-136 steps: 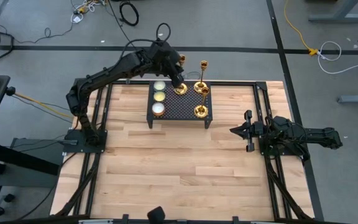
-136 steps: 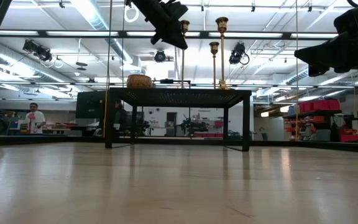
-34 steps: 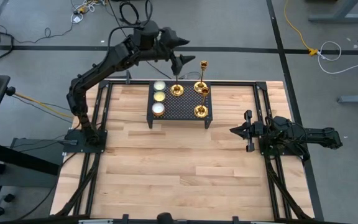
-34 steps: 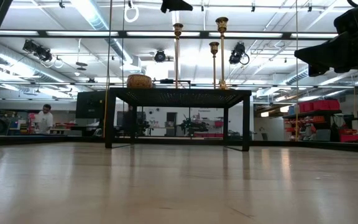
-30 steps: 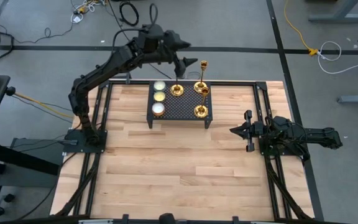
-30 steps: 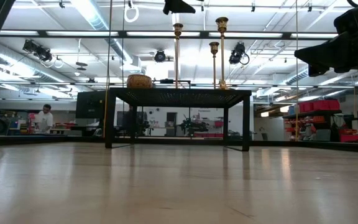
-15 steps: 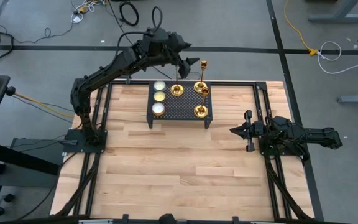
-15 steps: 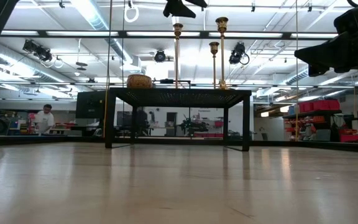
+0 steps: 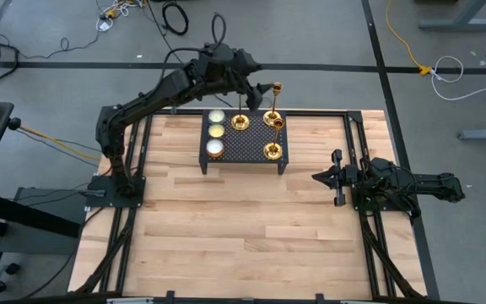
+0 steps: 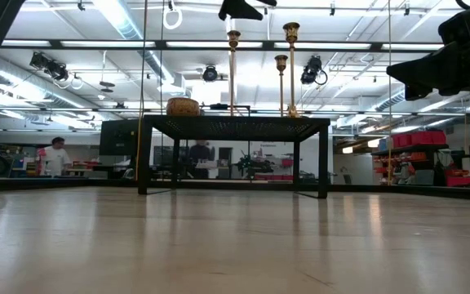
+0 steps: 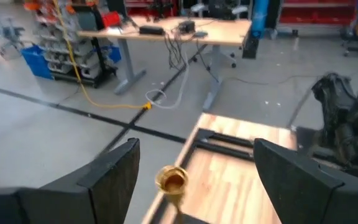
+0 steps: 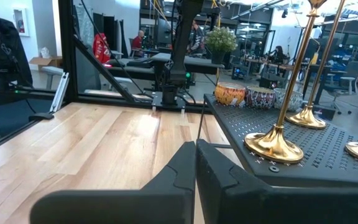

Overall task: Pick & Place candle stick holders
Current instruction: Adjust the candle holders on the shelf

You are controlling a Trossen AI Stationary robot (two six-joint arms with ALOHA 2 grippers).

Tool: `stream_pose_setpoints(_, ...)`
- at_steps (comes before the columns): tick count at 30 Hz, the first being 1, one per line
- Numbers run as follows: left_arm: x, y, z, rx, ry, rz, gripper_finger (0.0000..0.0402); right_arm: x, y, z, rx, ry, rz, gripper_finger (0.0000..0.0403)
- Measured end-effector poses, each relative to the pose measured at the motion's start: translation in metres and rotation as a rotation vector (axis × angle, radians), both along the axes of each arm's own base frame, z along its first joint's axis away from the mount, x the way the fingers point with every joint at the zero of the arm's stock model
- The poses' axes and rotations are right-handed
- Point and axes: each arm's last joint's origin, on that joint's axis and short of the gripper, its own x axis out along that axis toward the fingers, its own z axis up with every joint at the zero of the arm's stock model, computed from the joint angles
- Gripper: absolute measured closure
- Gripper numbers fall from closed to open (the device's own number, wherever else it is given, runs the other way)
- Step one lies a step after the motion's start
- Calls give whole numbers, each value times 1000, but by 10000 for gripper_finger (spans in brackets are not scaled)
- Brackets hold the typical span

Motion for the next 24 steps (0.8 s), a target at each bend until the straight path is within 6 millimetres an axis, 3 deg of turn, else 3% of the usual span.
stream_pose_setpoints(24,47,14,-48,-13,32,70,87,0,0,0,0,0,0,389)
